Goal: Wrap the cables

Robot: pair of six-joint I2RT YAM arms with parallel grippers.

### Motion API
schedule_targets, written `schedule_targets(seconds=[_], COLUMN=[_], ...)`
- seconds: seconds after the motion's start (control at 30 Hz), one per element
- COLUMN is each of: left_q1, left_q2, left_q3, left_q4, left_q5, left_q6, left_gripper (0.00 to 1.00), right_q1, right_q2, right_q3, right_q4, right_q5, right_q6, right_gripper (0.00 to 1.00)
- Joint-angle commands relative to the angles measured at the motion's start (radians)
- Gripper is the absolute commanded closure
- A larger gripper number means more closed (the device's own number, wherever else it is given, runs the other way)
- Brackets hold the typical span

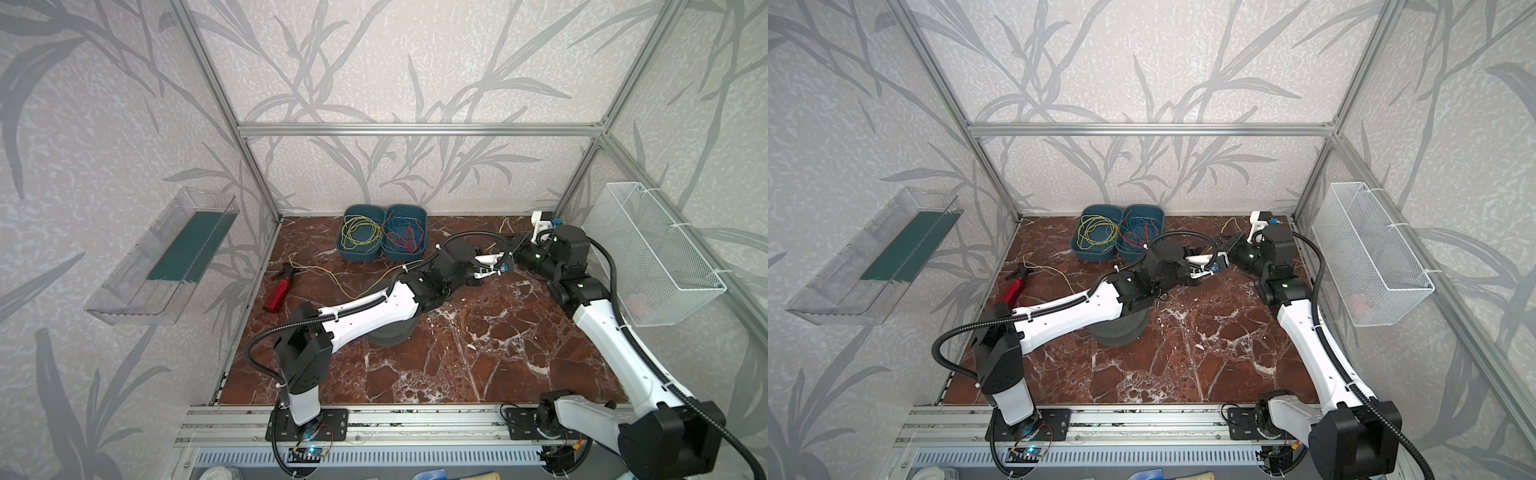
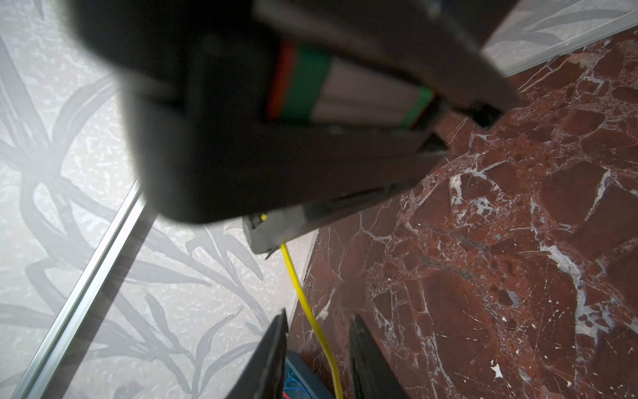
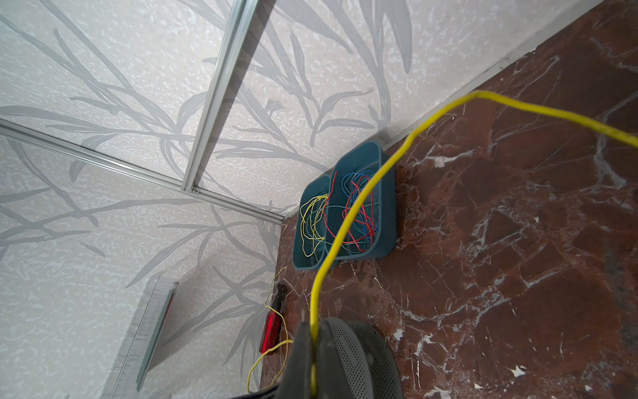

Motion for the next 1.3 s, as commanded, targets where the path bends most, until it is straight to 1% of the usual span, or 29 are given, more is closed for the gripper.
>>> schedule_targets(seconds=[0.0,0.1,0.17,0.33,0.4,0.5,0.53,0.73,0.8,0.83,0.9,0.93,0.97,1.07,1.13,1.2,1.27], left_q1=[0.008,0.017,0.025,0.034,0.037,0.043,0.043,0.053,0.057,0.061,0.068,0.072,0.078,0.096,0.107,0.114,0.120], left_q2=[0.027,0.038,0.050,0.074,0.084,0.091,0.096,0.106,0.110,0.113,0.116,0.115,0.111,0.101,0.091,0.082,0.074], left_q3=[0.020,0.026,0.031,0.034,0.031,0.023,0.022,0.013,0.000,-0.011,-0.026,-0.034,-0.045,-0.082,-0.102,-0.126,-0.151], left_q4=[0.026,0.030,0.048,0.081,0.094,0.122,0.128,0.168,0.205,0.241,0.282,0.301,0.323,0.389,0.420,0.453,0.495], left_q5=[0.017,0.024,0.015,0.012,0.010,0.006,0.004,-0.002,-0.010,-0.014,-0.024,-0.028,-0.028,-0.026,-0.017,-0.008,-0.007], left_q6=[-0.007,-0.026,-0.035,-0.033,-0.033,-0.031,-0.029,-0.021,-0.011,-0.003,0.011,0.012,0.011,0.006,-0.002,0.000,0.009], left_gripper=[0.63,0.63,0.66,0.82,0.90,0.99,1.00,1.00,1.00,1.00,1.00,1.00,1.00,1.00,1.00,1.00,1.00], right_q1=[0.009,0.016,0.021,0.024,0.024,0.025,0.025,0.025,0.025,0.025,0.025,0.025,0.025,0.022,0.020,0.009,-0.017], right_q2=[-0.032,-0.040,-0.049,-0.069,-0.073,-0.076,-0.078,-0.087,-0.095,-0.103,-0.123,-0.139,-0.163,-0.233,-0.272,-0.300,-0.318], right_q3=[-0.007,-0.013,-0.021,-0.044,-0.049,-0.053,-0.053,-0.052,-0.053,-0.051,-0.040,-0.035,-0.038,-0.022,-0.016,-0.018,-0.021], right_q4=[0.012,0.017,0.019,0.022,0.023,0.025,0.024,0.026,0.021,0.010,-0.039,-0.067,-0.084,-0.187,-0.239,-0.288,-0.325], right_q5=[0.003,0.002,0.005,0.007,0.007,0.005,0.006,0.002,0.004,0.008,0.025,0.046,0.068,0.145,0.191,0.238,0.260], right_q6=[0.005,0.013,0.018,0.030,0.032,0.034,0.034,0.037,0.031,0.024,-0.004,-0.019,-0.031,-0.084,-0.111,-0.131,-0.150], right_gripper=[1.00,1.00,1.00,1.00,1.00,1.00,1.00,1.00,1.00,0.97,0.83,0.73,0.64,0.51,0.46,0.45,0.45])
